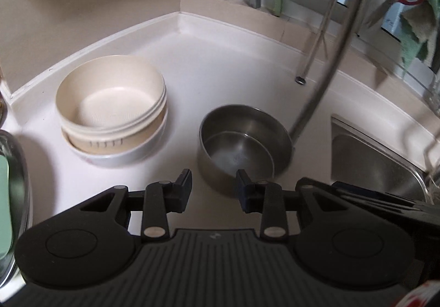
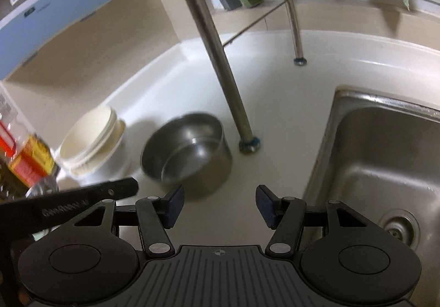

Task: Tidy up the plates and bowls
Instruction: 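Move both tools toward the small steel pot by the faucet, then close both tools on the rim of the steel pot, then lift the steel pot with both tools and carry it over the bowl stack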

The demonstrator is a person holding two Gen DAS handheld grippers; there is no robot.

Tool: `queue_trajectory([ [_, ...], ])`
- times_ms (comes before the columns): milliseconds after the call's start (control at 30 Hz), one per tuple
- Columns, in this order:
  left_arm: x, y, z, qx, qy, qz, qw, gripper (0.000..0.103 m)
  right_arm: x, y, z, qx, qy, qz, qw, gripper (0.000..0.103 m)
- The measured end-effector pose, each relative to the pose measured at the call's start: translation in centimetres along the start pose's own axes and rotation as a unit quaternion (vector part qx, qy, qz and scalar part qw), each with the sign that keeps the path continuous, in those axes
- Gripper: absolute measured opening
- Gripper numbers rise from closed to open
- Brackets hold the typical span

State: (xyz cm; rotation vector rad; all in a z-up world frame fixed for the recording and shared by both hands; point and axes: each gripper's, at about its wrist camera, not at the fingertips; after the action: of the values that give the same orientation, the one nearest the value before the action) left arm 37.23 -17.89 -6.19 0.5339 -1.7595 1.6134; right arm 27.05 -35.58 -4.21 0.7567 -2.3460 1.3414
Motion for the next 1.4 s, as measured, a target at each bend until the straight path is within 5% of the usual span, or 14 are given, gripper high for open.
queue_trajectory([
  [167,-1.7,-1.1,0.6,0.003,-0.009,0.0,1.0,0.031,-2.0,-1.5,0.3,-0.002,0.003,0.016,1.0,0.058],
  [633,-5.8,-1.9,2.0,-0.018,-0.021,-0.012,0.9995,0.029,-6.5,-2.8,1.1,0.016,0.028,0.009,0.999,0.024],
  [800,-6.0,-1.5,2.2,-0.027,-0.018,-0.006,0.9995,0.018,-6.9,-2.9,0.9,0.03,0.024,0.008,0.999,0.015],
  [1400,0.6,-1.7,0.3,-0.004,0.01,0.051,0.9986,0.014,-2.3,-3.9,-2.4,0.044,0.003,0.037,0.998,0.014],
])
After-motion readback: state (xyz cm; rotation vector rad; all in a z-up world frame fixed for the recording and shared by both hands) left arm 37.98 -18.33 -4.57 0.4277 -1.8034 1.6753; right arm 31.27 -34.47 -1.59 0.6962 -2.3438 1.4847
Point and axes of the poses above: each gripper's, at about its wrist camera, not at the fingertips, and x roughly against the way its jaws point, z to its right, y to its underside, and after that the axes turned 13 degrees about -y, right-handed
